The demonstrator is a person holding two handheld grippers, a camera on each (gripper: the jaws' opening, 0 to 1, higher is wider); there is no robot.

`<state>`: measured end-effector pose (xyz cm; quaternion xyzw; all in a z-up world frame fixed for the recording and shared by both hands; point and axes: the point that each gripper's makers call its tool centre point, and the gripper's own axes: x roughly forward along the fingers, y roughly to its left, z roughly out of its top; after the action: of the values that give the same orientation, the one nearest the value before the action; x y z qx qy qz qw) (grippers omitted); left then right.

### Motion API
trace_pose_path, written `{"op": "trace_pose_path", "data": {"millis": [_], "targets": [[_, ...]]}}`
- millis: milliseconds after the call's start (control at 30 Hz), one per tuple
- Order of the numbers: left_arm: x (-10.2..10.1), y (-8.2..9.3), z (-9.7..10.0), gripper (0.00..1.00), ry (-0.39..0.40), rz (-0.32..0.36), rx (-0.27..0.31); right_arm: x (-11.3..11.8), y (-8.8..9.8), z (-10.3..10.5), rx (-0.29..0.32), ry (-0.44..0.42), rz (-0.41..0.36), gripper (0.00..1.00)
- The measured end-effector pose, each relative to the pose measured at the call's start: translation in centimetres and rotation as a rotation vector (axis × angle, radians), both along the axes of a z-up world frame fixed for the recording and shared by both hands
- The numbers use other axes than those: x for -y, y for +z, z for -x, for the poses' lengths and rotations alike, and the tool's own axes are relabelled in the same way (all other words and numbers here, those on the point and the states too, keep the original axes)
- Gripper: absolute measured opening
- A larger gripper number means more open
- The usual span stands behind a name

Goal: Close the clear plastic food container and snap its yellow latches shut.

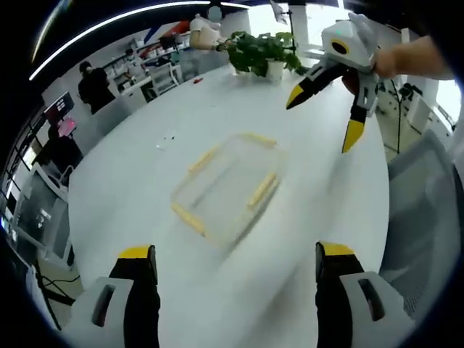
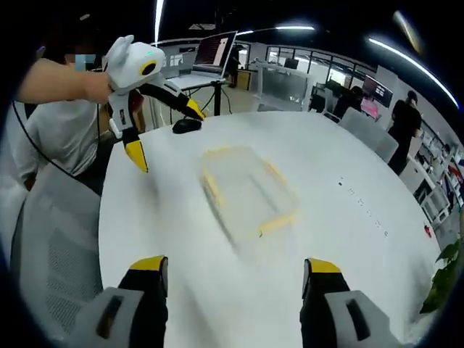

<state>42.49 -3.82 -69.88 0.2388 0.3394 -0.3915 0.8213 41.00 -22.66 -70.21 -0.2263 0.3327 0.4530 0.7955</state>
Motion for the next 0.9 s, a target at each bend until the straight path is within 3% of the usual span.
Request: {"op": "trace_pose_path", "data": {"millis": [667, 900], "targets": [[-1.4, -1.5, 6.2, 0.89, 0.084, 0.074, -0.034, 1.3, -0.6, 5.1, -0.012, -0.092, -0.066, 0.75], [-1.9, -2.1, 8.4, 0.88, 0.151, 0.12, -0.053, 2.2, -0.8, 6.9, -0.013, -0.133, -0.11, 0.75]]}}
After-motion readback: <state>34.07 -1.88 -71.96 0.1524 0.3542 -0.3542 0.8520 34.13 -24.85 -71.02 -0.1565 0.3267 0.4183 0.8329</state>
